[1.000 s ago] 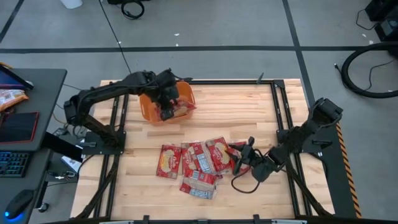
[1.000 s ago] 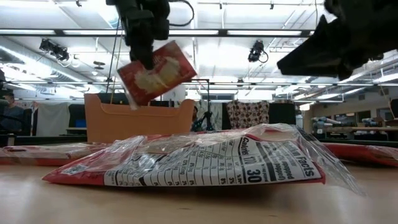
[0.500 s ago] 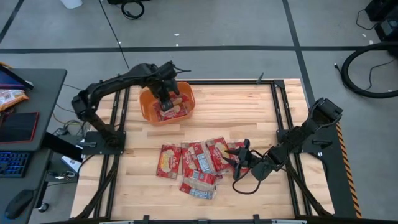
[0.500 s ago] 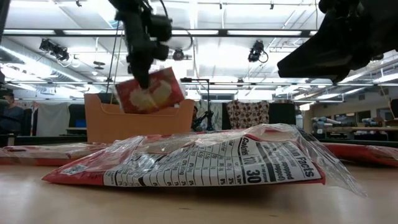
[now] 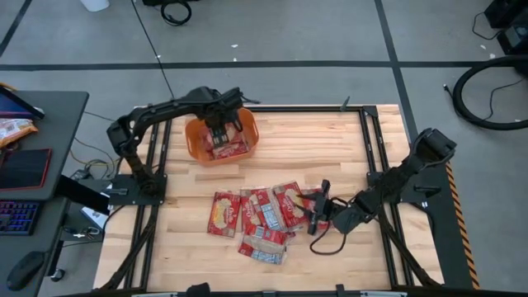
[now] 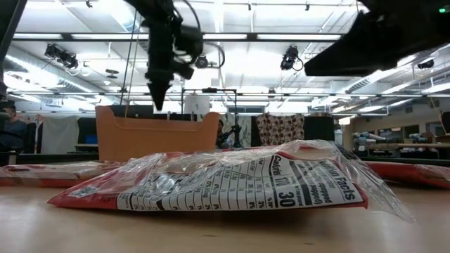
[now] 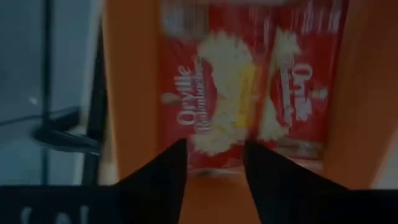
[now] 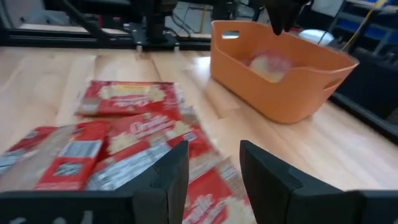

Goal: Sort popcorn bags into baskets
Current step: Put the red popcorn bag into the orange bin

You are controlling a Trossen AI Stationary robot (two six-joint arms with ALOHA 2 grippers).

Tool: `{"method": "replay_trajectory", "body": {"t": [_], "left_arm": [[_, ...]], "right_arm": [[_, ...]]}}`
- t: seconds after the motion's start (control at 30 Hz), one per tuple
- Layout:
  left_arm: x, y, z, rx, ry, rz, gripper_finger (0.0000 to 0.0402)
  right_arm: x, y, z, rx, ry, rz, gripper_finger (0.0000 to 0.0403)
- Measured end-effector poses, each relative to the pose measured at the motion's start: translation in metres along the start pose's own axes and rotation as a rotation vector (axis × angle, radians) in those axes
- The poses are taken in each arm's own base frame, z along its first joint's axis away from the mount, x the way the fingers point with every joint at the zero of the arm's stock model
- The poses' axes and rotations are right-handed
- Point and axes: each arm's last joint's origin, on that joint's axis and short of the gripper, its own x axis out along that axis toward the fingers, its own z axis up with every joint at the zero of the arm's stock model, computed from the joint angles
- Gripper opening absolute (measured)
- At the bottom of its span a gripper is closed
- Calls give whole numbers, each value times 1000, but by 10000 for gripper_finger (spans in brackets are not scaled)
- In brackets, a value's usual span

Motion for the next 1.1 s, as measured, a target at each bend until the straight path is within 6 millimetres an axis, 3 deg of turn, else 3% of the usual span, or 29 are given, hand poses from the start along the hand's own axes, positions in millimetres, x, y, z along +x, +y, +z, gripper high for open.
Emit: {"method": "replay_trajectory", "body": {"t": [0.17,0.57,0.8,0.93,1.1], "left_arm": [[-26,-29,7,129,-91,-31,182],[-55,-152,14,379,-320,-93,174],[-63,-208,-7,400,-339,-147,174],[-61,-234,-22,295,-319,-191,174],[-55,-262,-42,359,-323,-174,174]], "right_arm": [[12,-11,6,-30,20,54,145],[29,-25,8,-50,46,54,127],[29,-25,8,-41,46,53,127],[29,-25,8,-36,46,52,127],[29,-25,8,-36,46,52,127]]}}
